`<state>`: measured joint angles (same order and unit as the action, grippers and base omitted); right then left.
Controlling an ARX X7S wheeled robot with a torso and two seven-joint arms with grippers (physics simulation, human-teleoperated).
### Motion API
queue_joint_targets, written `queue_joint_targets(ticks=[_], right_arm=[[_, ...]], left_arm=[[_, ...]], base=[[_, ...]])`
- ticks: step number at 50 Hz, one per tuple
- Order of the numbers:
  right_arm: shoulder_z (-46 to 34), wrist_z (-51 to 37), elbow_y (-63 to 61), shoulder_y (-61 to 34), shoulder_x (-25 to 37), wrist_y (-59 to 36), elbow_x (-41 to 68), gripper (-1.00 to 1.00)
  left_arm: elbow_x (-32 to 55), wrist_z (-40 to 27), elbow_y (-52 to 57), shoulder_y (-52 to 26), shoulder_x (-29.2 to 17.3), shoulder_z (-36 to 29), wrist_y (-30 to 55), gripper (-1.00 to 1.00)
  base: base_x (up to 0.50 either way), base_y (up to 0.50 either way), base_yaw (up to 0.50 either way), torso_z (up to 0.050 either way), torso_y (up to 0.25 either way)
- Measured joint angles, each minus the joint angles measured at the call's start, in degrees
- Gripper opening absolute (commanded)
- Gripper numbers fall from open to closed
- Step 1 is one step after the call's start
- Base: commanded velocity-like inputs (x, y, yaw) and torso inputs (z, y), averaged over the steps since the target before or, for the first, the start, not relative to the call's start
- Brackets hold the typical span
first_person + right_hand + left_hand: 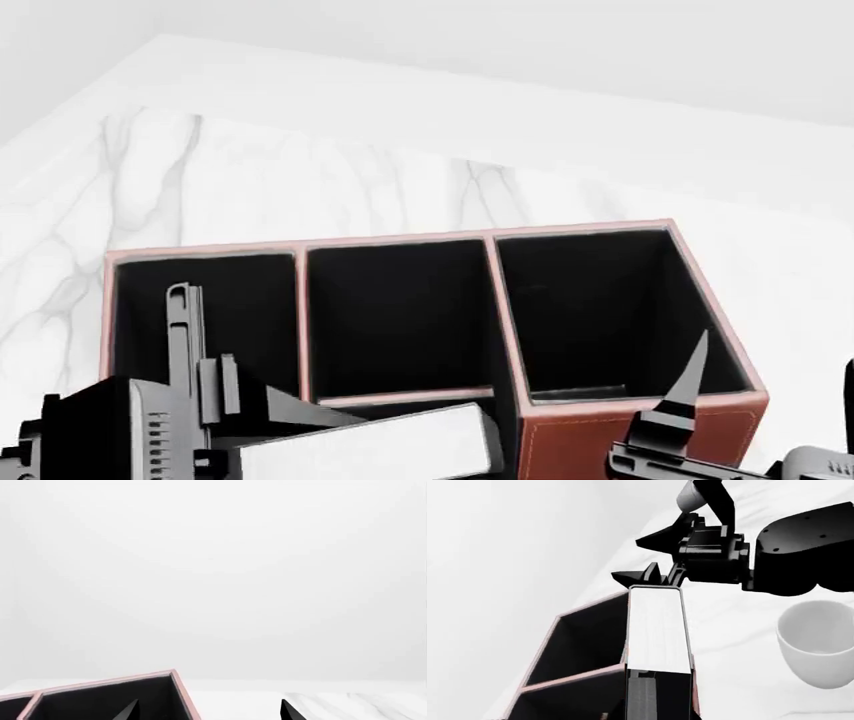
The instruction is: Pick up the book and place it in the front compartment of the caddy.
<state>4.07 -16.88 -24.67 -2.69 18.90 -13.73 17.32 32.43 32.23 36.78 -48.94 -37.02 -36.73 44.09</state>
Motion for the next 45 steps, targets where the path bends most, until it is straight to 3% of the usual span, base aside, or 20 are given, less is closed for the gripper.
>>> queue_joint_targets(ticks=[28, 45], right_arm=[[-0.52, -0.42, 0.98, 0.02, 0.40, 1.17, -0.60, 1.00], [-0.50, -0.59, 1.70, 0.13, 0.65, 2.03, -0.71, 1.00]], left_arm=[[-19.23, 3.56, -20.78, -8.01, 5.21, -8.61, -16.95, -1.00], [-24.63, 3.26, -31.43, -9.04, 8.87, -11.85, -26.13, -1.00]], base=[[0.00, 0.00, 0.00, 0.001, 0.001], [0.00, 0.00, 0.00, 0.000, 0.001]])
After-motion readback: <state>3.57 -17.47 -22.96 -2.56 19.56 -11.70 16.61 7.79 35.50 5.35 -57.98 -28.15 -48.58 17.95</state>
